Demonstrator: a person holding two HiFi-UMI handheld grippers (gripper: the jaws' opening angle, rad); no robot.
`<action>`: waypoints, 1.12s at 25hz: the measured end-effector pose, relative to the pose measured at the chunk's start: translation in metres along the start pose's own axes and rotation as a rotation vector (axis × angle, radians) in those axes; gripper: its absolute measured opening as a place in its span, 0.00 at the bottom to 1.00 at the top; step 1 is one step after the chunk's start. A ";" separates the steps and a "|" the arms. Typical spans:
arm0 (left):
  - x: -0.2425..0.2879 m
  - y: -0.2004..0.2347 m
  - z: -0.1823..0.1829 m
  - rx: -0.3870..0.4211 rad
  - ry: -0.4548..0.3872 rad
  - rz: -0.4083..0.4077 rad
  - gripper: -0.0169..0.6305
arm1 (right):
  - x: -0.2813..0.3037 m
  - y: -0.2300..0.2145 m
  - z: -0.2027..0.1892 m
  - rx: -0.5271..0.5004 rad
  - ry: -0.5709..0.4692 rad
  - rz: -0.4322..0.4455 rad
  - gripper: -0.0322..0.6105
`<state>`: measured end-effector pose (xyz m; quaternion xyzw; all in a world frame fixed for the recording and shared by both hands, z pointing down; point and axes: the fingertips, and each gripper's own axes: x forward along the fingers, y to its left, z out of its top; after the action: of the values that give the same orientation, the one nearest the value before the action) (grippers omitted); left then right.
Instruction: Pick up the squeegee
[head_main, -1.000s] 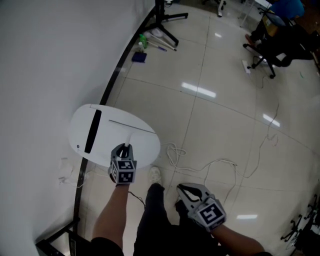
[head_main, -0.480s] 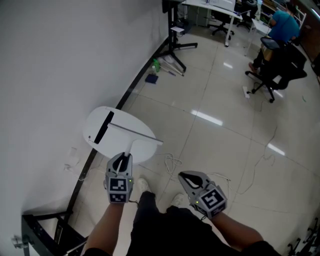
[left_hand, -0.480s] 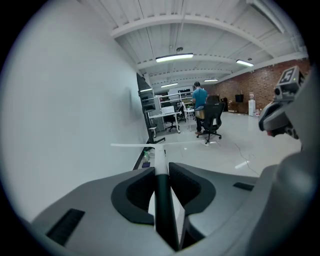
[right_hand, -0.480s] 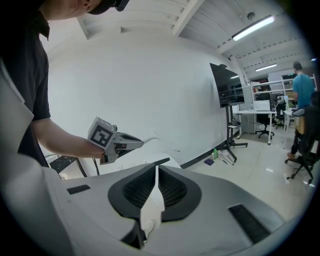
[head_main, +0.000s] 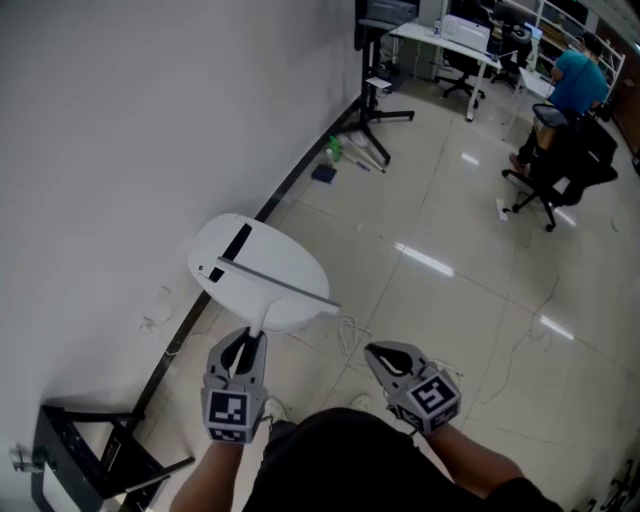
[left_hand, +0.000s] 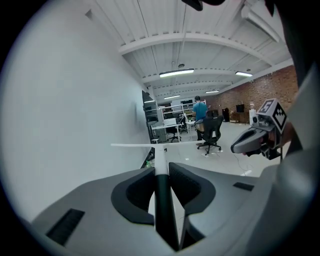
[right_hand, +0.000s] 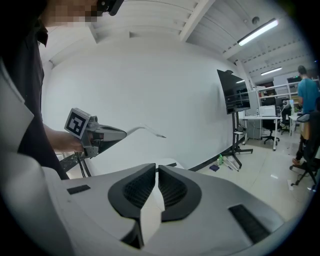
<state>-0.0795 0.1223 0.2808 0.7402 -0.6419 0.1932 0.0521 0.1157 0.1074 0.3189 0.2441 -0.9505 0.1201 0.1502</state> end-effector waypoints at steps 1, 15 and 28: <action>-0.007 0.004 0.000 0.002 -0.011 0.000 0.17 | 0.002 0.003 0.003 0.002 -0.007 -0.004 0.09; -0.056 0.076 -0.022 -0.024 -0.079 -0.009 0.17 | 0.056 0.074 0.047 -0.056 -0.074 -0.017 0.09; -0.065 0.092 -0.032 -0.052 -0.091 0.000 0.17 | 0.073 0.090 0.071 -0.106 -0.095 -0.006 0.09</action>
<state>-0.1822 0.1771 0.2712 0.7466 -0.6484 0.1427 0.0418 -0.0061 0.1313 0.2641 0.2439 -0.9609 0.0576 0.1179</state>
